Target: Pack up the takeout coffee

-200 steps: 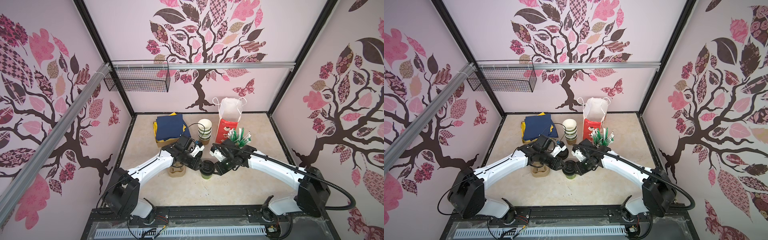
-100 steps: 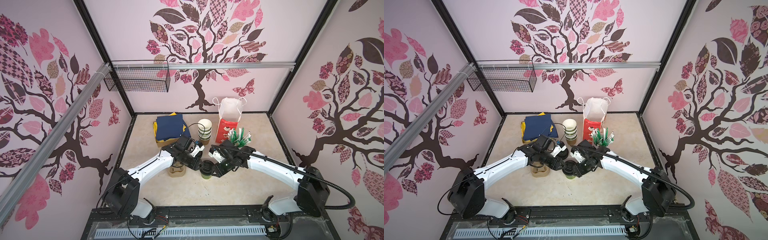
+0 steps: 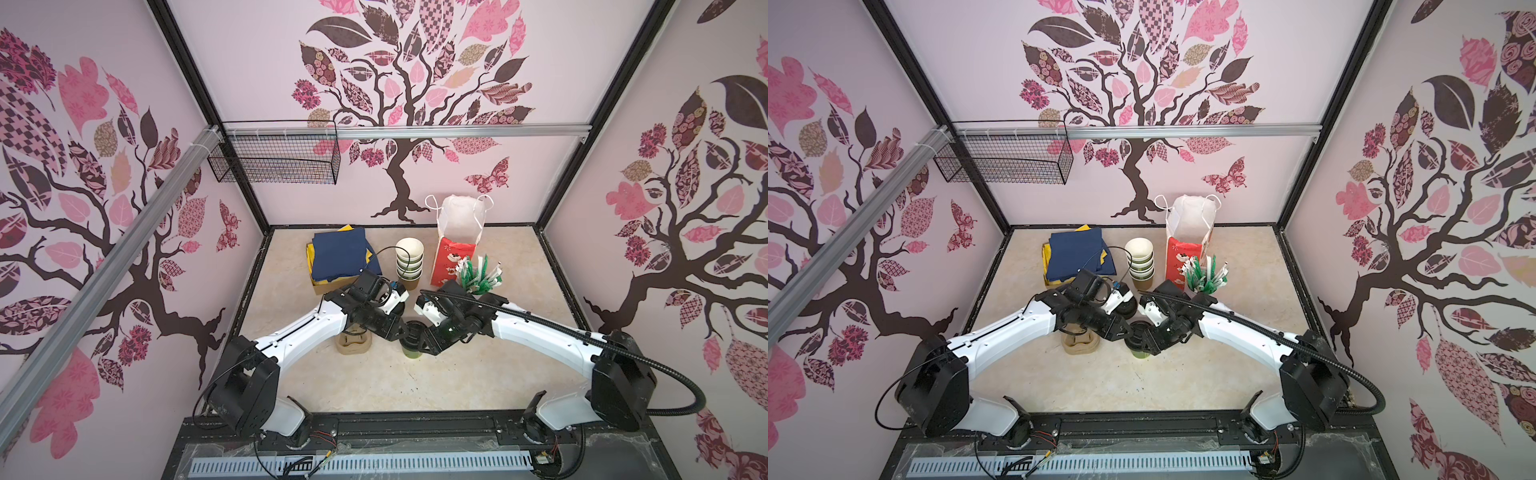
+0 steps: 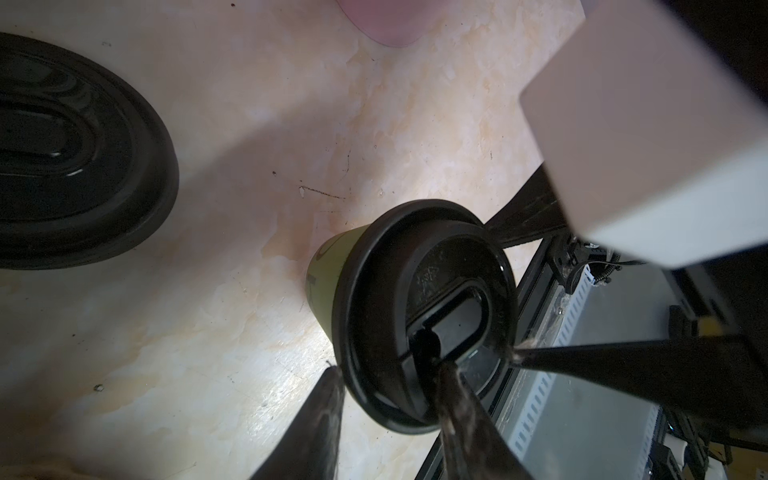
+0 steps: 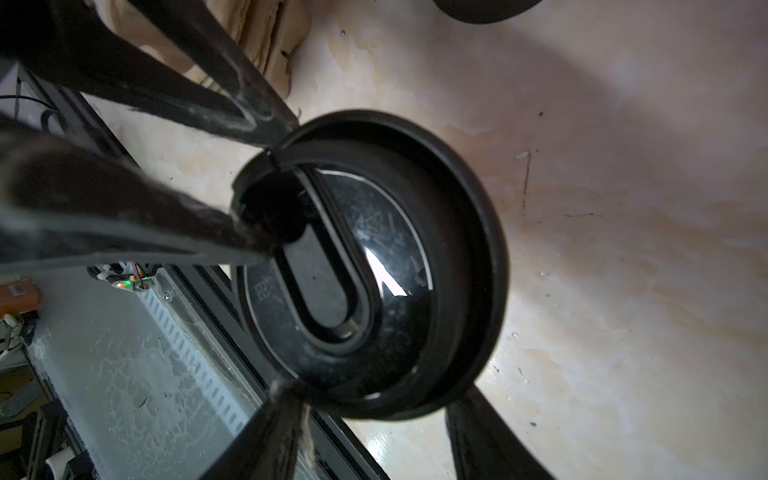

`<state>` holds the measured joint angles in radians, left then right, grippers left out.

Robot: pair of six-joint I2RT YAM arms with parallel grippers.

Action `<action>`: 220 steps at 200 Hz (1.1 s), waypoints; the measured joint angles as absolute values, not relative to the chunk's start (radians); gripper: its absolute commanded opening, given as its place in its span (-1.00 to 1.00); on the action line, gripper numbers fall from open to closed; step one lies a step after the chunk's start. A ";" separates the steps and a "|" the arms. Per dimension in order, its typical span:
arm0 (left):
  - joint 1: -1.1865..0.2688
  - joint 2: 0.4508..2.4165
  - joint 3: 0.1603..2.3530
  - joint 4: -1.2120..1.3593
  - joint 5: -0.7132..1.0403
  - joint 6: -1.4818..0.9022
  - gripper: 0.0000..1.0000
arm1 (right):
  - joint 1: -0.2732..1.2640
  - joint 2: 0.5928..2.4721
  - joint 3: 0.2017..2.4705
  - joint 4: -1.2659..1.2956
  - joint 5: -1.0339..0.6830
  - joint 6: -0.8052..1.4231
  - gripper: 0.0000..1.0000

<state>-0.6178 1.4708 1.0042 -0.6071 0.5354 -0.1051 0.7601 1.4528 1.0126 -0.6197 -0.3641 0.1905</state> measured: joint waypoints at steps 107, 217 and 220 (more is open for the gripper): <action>-0.618 1.471 1.004 -0.606 0.535 -0.105 -0.19 | 0.767 1.460 1.027 -0.639 -0.345 0.226 0.24; -0.618 1.471 1.025 -0.620 0.486 -0.124 0.17 | 0.764 1.309 1.131 -0.694 -0.281 0.220 0.46; -0.618 1.471 1.026 -0.622 0.484 -0.124 0.18 | 0.764 1.302 1.132 -0.695 -0.276 0.220 0.46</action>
